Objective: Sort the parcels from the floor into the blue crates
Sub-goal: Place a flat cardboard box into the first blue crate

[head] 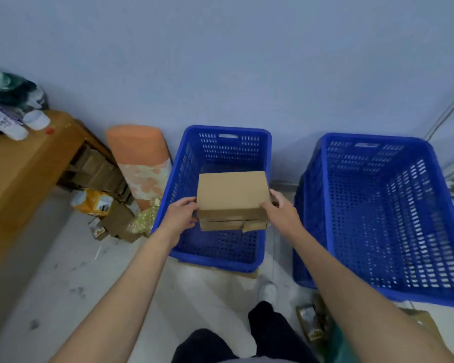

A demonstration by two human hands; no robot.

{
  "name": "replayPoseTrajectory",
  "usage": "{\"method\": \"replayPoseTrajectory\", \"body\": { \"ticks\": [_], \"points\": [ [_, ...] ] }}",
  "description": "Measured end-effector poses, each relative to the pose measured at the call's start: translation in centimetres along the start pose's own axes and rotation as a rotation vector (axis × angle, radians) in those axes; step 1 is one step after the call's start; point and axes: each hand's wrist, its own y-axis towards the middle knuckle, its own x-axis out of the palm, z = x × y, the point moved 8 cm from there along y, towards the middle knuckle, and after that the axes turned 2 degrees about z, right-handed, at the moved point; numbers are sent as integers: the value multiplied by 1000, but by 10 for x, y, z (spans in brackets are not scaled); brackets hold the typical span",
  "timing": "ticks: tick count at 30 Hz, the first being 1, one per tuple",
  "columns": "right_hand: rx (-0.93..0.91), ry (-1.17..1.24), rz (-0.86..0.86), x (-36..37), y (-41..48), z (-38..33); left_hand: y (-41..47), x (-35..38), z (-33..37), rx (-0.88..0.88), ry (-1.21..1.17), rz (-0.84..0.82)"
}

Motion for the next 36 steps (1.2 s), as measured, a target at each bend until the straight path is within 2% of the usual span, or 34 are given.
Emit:
{"method": "replayPoseTrajectory", "body": {
  "ticks": [8, 23, 28, 36],
  "points": [
    [53, -41, -69, 26, 65, -8, 55, -2, 4, -66, -30, 37],
    [289, -64, 7, 111, 109, -8, 196, -33, -1, -86, 140, -236],
    [384, -114, -62, 157, 124, 27, 233, -39, -33, -85, 239, -273],
    [536, -102, -137, 195, 155, 114, 282, -7, -111, -157, 454, -299]
  ]
}}
